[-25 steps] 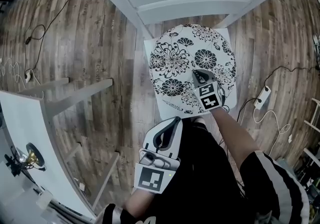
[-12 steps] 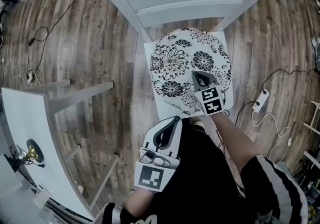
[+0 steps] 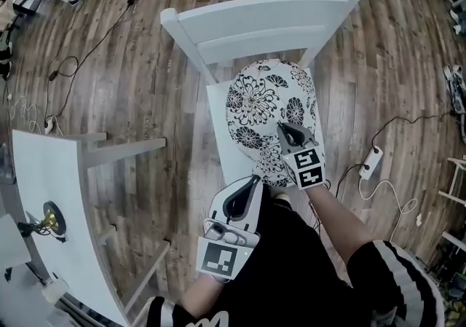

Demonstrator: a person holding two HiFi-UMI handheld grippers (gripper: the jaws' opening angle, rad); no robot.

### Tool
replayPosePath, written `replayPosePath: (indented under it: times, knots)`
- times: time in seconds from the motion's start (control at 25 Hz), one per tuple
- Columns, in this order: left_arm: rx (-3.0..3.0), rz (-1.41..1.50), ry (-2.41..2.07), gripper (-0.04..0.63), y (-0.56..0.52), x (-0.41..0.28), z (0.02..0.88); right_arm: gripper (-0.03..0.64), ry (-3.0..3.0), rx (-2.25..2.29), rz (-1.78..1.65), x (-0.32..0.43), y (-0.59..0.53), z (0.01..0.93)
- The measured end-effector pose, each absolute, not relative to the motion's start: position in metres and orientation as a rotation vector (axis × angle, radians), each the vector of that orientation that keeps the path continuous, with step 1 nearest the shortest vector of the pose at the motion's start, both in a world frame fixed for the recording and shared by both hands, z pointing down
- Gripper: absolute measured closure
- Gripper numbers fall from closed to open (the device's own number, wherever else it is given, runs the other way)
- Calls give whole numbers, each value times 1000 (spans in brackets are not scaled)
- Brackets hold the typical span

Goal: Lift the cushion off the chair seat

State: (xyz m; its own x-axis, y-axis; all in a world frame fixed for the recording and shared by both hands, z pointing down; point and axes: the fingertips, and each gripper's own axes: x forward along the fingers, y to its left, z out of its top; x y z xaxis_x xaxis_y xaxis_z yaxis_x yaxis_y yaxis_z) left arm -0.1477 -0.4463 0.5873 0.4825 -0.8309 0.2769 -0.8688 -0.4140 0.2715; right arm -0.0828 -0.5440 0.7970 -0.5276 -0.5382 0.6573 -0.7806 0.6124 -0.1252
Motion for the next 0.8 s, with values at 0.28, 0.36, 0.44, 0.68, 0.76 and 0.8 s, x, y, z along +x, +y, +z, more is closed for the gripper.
replayPosePath:
  times: [0.28,0.36,0.44,0.68,0.76,0.8]
  knots:
    - [2429,106,-1447,591,-443,-134,557,586,-2337,1106,601,-67,-530,744]
    - [2436,105,-1453,590,-440,-126,547,586,-2358,1113,604,-60,-521,729]
    - [2447,97,-1460,589,-437,-119,537,586,-2381,1124,612,-54,-511,714]
    - [2495,69,-1486,589,-425,-103,511,586,-2471,1137,602,-43,-486,659]
    - [2506,63,-1496,590,-421,-98,504,586,-2505,1145,581,-40,-482,641]
    - [2512,60,-1501,590,-419,-96,500,586,-2521,1150,571,-38,-479,632]
